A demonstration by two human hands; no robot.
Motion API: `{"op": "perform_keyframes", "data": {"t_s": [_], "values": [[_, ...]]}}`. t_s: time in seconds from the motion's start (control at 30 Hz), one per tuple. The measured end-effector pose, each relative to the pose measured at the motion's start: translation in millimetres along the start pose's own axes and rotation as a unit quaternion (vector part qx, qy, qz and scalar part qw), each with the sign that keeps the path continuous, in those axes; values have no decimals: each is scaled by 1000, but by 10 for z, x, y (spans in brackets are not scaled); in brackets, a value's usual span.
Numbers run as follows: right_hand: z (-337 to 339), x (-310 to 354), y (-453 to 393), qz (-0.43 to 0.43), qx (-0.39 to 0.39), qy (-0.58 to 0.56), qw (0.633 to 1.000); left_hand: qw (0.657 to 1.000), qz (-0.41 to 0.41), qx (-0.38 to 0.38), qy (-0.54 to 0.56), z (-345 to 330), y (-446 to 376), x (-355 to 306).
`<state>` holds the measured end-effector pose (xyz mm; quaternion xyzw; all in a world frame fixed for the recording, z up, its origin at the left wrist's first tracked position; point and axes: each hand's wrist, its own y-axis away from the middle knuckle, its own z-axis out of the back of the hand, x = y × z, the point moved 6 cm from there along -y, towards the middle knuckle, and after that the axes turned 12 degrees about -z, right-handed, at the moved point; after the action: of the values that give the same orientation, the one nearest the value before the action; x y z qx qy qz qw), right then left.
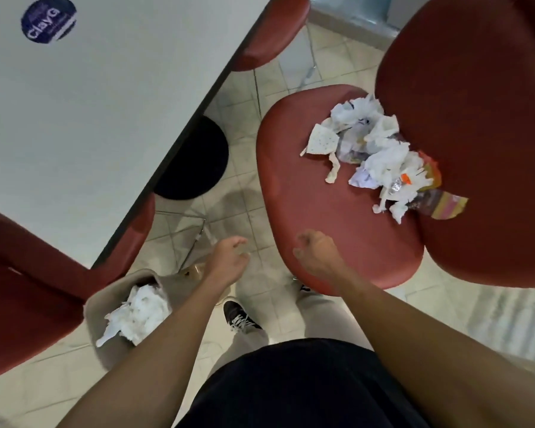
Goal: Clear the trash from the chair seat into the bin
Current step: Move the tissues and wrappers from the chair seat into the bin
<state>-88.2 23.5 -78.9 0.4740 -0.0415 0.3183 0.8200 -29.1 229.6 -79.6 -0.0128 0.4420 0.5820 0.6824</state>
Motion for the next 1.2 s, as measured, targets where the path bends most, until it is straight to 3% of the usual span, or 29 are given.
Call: {"op": "perform_keyframes", "data": {"t_s": [0.33,0.6,0.7,0.83,0.97,1.1,1.2], "values": [[1043,-1180,-798,-151,-58,-119,980,993,-76,88,-30,-912,-1135,-1248],[1655,-1437,-1501,-150,-206,-212,943,984,-120,121,-46,-1500,-2147,-1992],[1832,-1395,-1779,-129,-195,-207,950,981,-156,114,-36,-1686,-2433,-2292],[1868,-1443,-2206,-155,-149,-168,962,973,-197,122,-10,-2053,-2811,-2528],[1831,-1493,-2428,-190,-152,-99,965,963,-230,131,-40,-2360,-3045,-2557],[1811,-1512,-2450,-180,-172,-72,966,966,-222,104,-83,-2406,-3087,-2523],[1790,-1506,-2353,-161,-171,-112,965,971,-210,84,-77,-2310,-2968,-2468]]}}
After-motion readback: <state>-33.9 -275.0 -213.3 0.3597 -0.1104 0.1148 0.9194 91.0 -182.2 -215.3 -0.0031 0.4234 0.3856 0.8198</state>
